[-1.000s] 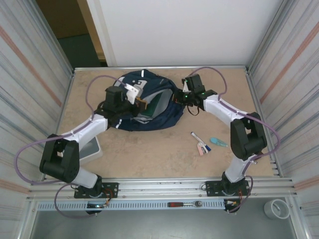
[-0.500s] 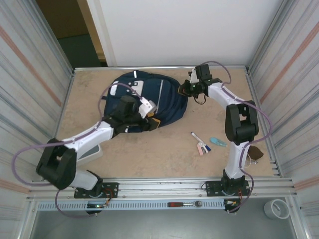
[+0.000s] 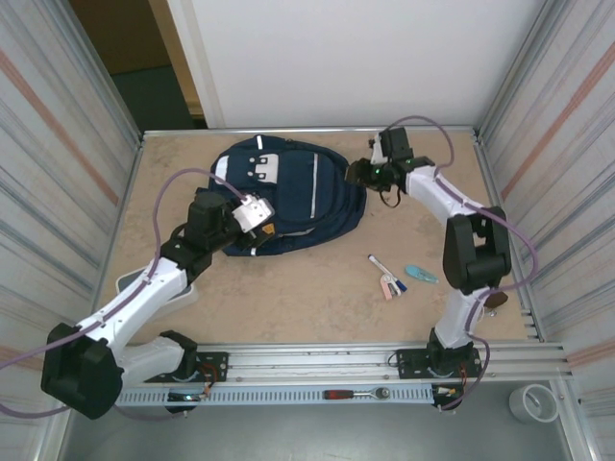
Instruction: Pack books, pencil case, and school supplies into a backpack
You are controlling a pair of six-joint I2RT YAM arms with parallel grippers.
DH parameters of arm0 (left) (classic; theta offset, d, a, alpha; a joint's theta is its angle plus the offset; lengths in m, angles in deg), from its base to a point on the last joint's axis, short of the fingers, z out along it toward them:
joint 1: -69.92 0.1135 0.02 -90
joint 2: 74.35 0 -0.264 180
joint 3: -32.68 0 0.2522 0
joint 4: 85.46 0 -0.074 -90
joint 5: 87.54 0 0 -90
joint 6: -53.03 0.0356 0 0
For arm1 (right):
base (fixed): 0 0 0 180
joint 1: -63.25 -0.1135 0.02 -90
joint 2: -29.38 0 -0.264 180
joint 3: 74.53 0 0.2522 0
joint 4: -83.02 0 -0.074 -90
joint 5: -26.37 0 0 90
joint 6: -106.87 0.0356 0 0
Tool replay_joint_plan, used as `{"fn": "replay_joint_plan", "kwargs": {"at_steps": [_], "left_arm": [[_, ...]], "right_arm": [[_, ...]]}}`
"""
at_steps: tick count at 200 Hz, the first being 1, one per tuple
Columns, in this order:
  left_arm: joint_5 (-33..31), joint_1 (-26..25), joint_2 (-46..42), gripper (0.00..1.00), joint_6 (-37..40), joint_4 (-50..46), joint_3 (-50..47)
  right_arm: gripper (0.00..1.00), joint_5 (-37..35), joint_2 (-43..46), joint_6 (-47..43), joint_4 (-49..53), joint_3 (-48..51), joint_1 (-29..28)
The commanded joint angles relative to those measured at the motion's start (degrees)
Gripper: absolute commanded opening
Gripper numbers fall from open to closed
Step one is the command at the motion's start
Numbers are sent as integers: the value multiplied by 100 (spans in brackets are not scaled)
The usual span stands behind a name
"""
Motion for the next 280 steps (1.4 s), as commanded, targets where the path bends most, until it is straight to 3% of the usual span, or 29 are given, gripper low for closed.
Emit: {"fn": "replay_joint_plan", "kwargs": {"at_steps": [1,20,45,82,108,159,194,235,280], "left_arm": [[-424,252,75,71,899,65,-254],[-460,286,212,72,1377,273,-552],[-540,303,404,73,1718,629,-860],[-809,309,841,70,1756,854,-798],[-604,305,1139,69,1894,810,-671],[-638,309,1967,68,2351,670,-142],[-775,346,2555,57,2525,312,306],[-324,342,2921,49,2540,89,576],[-73,265,2797,20,2384,-86,621]], "right_arm": [[49,-4,555,195,-705,666,-511],[56,-31,568,405,-991,1135,-880],[56,-308,375,437,-896,1224,-1067],[47,-1068,22,246,-485,962,-933],[44,-1443,-296,-23,-148,649,-770],[35,-1306,-678,-326,194,109,-195],[35,-991,-696,-391,213,-96,-21],[42,-705,-532,-451,172,-69,22],[52,-955,379,-509,-208,536,-83]]}}
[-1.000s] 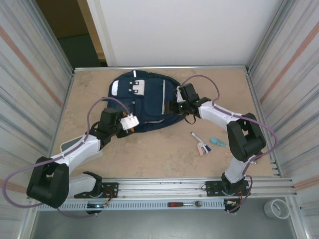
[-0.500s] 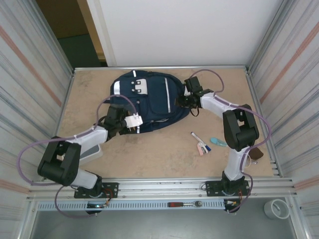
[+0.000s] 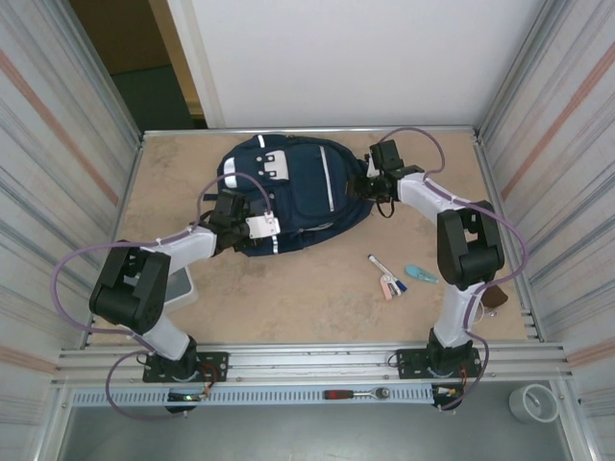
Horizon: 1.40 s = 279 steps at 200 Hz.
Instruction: Pack books, pencil case, and school supplies into a backpack
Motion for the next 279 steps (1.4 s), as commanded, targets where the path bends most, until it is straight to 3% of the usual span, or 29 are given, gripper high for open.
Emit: {"fn": "replay_joint_plan", "kwargs": {"at_steps": [1,22,77,119,169,202,239,279], "left_arm": [[390,-43,-33,19,-50,-290,115],[623,-39,-249,12,-237,-369,60],[1064,46,-579,5,-461,-360,-130],[1322,82,-588,3,-531,-164,-173],[1377,91,-564,3,-548,-175,-153],[1422,100,-612,3,-558,-185,-181],[1388,104,-693,3,-553,-243,-207],[1603,140,-678,2,-757,-325,-118]], "right_arm": [[52,-143,817,-173,-195,431,-112],[57,-408,1413,-183,-566,1021,-347],[70,-1413,2269,-333,-784,1829,-1500],[77,-1925,2469,-482,-1142,2148,-2115],[78,-2594,2286,-657,-1441,2225,-2774],[78,-2847,2163,-468,-1468,2302,-2946],[78,-2479,2205,-227,-1764,2597,-2979],[79,-2605,2124,-340,-1895,2750,-3152]]}}
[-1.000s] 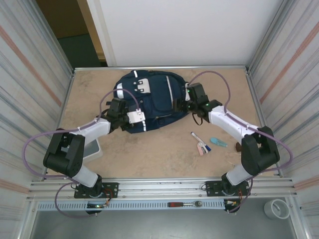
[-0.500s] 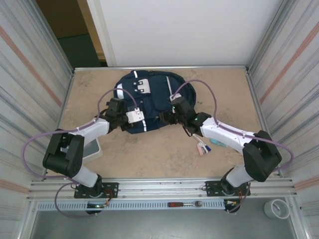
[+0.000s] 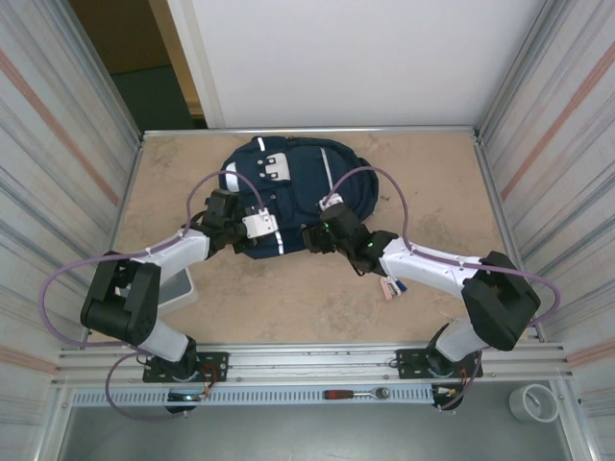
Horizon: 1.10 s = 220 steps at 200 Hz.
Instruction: Pack books, pencil case, and school supplies into a backpack
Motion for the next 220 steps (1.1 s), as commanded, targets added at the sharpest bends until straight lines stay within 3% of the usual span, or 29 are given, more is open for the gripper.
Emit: {"fn": "replay_joint_plan", "kwargs": {"at_steps": [1,48,109,143,181,220], "left_arm": [[722,8,-198,2,-228,-170,26],[1352,168,-189,0,-599,-251,178],[1549,209,-128,0,-683,-266,250],[1567,206,-127,0,-673,-257,241],[1589,211,-135,0,-674,-249,247],[1540,195,-123,0,-664,-258,249]], "right_arm": [[79,-76,-82,59,-206,84,-105],[79,164,-145,206,-886,413,-128],[65,55,-841,331,-1564,236,-313],[56,-638,-1200,554,-1348,-132,-417],[61,-1490,-1551,545,-875,-635,-552],[58,-1949,-2066,527,-333,-1244,-551]]}}
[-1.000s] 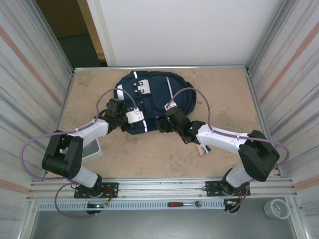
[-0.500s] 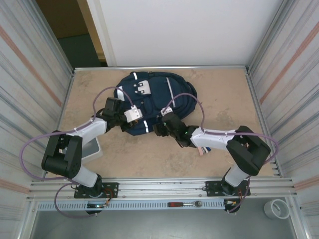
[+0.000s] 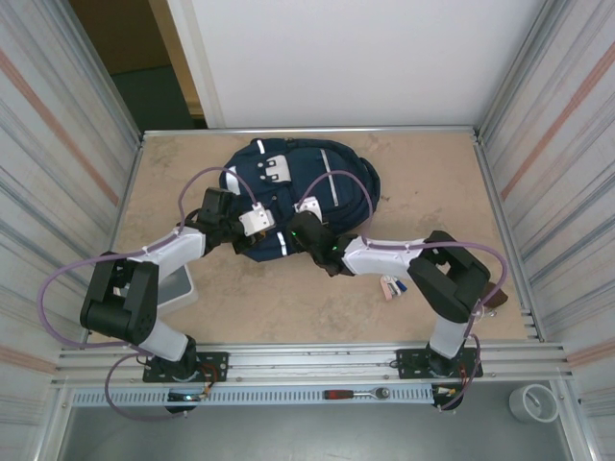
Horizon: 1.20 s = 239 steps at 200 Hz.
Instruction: Pack books, pencil case, and school supplies into a backpack
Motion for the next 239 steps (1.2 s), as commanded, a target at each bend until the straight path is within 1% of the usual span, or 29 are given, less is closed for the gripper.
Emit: {"fn": "replay_joint_plan", "kwargs": {"at_steps": [1,21,40,75,144,164,193,215,239], "left_arm": [[642,-54,-121,0,-87,-44,160],[609,-58,-119,0,-83,-51,166],[579,-56,-110,0,-67,-56,154],[552,-64,-57,0,-68,-69,188],[486,-106,40,0,-56,-148,267],[499,-115,49,0,-56,-175,275],[468,-115,51,0,-50,-198,277],[442,-113,32,0,-36,-184,256],[370,-113,23,0,-30,-175,262]], "right_arm": [[58,-630,-322,100,461,-369,-20],[54,-766,-384,146,585,-506,-62],[50,-1088,-388,139,871,-647,-172],[43,-1393,-255,99,1281,-700,-266],[29,-1289,-317,14,1438,-892,-277],[22,-1274,-351,-62,1437,-946,-272],[8,-1171,-340,-197,1376,-957,-267],[1,-1005,-241,-280,1369,-931,-240],[0,-871,-92,-409,1367,-827,-201]]}}
